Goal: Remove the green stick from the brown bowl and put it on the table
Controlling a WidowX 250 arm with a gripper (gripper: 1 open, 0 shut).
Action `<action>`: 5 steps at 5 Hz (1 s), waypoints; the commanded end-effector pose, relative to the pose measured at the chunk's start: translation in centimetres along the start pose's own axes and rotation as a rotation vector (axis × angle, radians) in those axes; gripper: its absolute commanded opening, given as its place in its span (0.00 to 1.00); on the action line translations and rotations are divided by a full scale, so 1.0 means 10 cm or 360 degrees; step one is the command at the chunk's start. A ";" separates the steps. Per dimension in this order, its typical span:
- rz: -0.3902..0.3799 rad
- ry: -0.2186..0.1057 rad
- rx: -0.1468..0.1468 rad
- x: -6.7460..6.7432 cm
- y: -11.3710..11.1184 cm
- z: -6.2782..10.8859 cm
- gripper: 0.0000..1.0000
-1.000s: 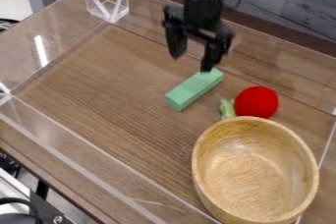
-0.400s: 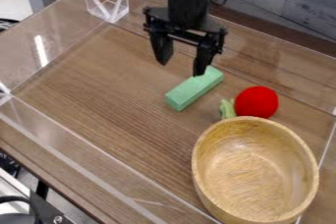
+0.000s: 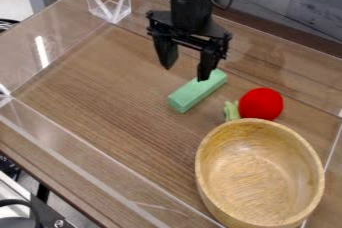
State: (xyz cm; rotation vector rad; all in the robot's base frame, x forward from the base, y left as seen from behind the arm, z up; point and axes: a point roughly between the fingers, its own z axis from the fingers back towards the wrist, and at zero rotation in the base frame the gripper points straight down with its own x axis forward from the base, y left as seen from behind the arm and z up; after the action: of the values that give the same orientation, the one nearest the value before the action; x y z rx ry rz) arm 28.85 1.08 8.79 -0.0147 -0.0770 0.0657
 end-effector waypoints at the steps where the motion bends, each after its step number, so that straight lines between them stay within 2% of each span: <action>1: 0.0017 -0.0081 -0.0002 0.18 0.10 0.08 1.00; 2: -0.0093 -0.0082 -0.0021 0.23 0.02 0.12 1.00; 4: -0.0279 -0.0050 -0.0048 0.27 -0.11 0.14 1.00; 5: -0.0298 -0.0042 -0.0052 0.26 -0.04 0.14 1.00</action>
State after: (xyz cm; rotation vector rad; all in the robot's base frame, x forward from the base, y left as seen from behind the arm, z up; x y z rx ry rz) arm 30.63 0.64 8.98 -0.0437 -0.0515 -0.1163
